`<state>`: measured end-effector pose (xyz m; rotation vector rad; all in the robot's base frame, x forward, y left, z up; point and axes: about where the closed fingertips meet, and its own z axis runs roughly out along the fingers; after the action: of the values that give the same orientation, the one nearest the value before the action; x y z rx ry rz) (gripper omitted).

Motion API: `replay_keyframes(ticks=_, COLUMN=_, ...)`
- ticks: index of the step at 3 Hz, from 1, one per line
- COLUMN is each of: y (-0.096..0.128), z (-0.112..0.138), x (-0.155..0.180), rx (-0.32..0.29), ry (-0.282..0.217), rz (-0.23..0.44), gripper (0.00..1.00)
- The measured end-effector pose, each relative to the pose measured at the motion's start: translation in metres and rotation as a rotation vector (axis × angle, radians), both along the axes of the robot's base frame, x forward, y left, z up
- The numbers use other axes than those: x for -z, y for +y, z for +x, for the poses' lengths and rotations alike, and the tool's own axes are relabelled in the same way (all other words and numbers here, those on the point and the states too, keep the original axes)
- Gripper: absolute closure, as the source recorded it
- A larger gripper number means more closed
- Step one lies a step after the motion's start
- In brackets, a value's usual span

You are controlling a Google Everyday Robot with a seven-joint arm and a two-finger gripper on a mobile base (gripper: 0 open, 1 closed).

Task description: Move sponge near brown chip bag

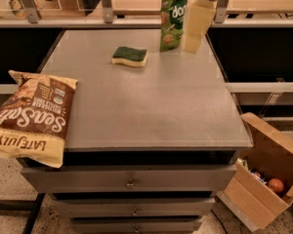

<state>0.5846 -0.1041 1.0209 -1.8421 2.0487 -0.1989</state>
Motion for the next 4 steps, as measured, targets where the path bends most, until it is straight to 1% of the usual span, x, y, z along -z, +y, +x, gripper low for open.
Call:
replay_keyframes(ticks=1, y=0.046, z=0.034, x=0.005, rx=-0.043, ry=-0.046, rz=0.004, gripper=0.00)
replay_keyframes(ticks=2, y=0.097, z=0.061, x=0.025, rx=-0.080, ry=-0.096, rz=-0.013, gripper=0.00)
replay_keyframes(ticks=3, y=0.097, z=0.061, x=0.025, rx=-0.080, ry=-0.097, rz=-0.013, gripper=0.00)
replay_keyframes(ticks=4, y=0.103, z=0.065, x=0.032, rx=-0.096, ry=-0.071, rz=-0.018, gripper=0.00)
